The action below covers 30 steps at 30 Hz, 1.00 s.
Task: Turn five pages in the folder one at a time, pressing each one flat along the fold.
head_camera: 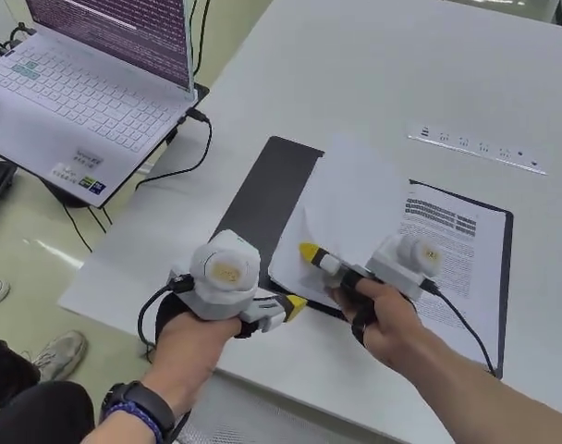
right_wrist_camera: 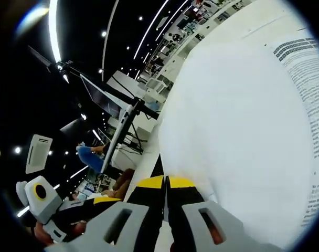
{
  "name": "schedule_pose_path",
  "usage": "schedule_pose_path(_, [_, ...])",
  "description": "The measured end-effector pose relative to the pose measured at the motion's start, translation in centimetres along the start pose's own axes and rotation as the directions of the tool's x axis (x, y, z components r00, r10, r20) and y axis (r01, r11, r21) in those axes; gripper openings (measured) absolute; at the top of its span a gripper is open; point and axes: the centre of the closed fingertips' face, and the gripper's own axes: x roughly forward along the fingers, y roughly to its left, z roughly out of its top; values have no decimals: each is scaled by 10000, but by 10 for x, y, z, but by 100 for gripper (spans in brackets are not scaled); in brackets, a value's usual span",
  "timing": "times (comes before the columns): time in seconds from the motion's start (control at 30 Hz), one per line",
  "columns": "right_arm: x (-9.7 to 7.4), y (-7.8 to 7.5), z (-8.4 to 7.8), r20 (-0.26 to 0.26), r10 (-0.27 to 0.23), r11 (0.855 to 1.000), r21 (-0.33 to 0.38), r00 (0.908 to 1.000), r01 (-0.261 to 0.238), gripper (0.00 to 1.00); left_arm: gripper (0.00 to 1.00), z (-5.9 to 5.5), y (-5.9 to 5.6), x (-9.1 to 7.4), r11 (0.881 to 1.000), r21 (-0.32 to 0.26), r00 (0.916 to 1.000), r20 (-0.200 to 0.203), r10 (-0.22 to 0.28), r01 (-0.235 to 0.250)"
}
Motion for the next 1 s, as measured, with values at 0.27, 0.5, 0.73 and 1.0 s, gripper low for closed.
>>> schedule_pose_path(0.27, [11, -20, -14, -483, -428, 9986, 286, 9979, 442, 0, 57, -1, 3, 1, 9997, -237, 10000, 15, 21, -21])
schedule_pose_path(0.5, [14, -24, -14, -470, -484, 9969, 598, 9977, 512, 0, 57, -4, 6, 3, 9991, -418, 10000, -34, 65, -66])
schedule_pose_path(0.73, [14, -18, -12, -262, -310, 9983, 481, 9992, 322, 5, 56, -5, 7, 6, 9987, -515, 10000, -77, 57, -61])
schedule_pose_path(1.0, [12, -2, -10, -365, 331, 9972, 689, 9988, -305, 24, 55, -3, 2, 10, 9992, -393, 9999, -101, -85, 81])
